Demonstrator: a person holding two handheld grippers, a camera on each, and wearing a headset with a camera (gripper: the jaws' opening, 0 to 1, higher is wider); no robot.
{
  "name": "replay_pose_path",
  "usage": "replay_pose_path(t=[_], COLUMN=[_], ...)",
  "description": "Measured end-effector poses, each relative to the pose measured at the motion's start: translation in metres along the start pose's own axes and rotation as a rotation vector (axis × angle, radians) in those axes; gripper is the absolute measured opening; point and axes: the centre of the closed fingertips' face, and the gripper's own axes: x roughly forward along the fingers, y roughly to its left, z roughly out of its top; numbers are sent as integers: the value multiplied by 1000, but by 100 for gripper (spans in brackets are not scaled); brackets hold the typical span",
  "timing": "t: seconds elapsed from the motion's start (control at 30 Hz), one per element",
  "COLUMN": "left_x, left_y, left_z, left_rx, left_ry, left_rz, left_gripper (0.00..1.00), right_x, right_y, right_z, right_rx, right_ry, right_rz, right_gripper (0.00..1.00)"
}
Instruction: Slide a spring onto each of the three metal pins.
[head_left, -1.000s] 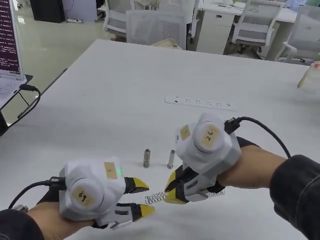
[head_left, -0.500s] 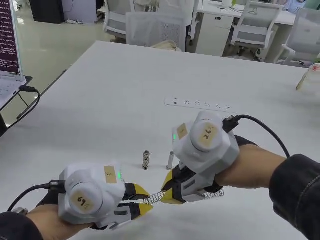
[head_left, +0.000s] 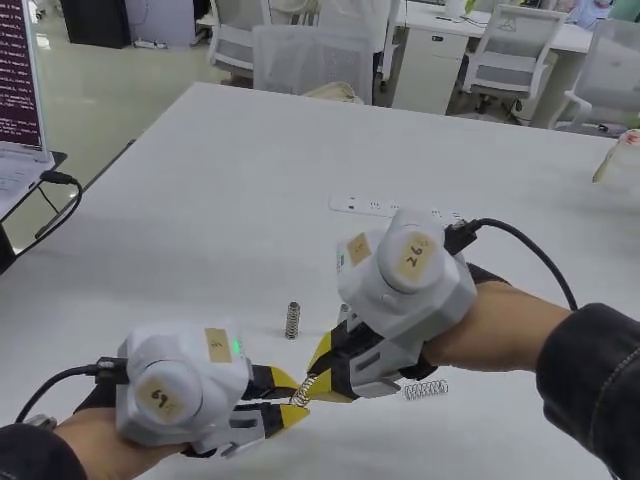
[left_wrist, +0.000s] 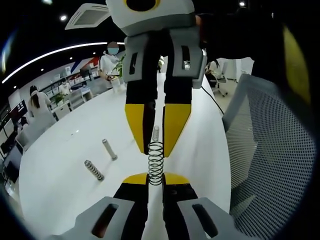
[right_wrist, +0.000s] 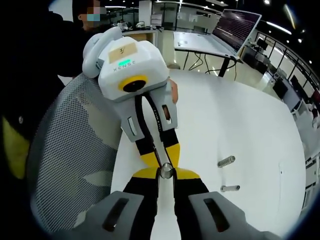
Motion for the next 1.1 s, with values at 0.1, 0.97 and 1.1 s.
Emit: replay_pose_path(t=[0.1, 0.97, 1.1], left_x=[0, 0, 0], left_y=[-1, -5, -7], left_z=[1, 11, 11], left_rx=[-17, -52, -49], left_ry=[-11, -47, -44], left_rz=[-7, -41, -49], left_gripper=[2, 2, 2], right_x=[1, 11, 11], right_y=[-1, 3, 5], right_z=[-1, -9, -10], right_rx=[3, -6, -10], right_ry=[5, 55, 61], right_rz=[6, 53, 60], right_gripper=[9, 9, 8])
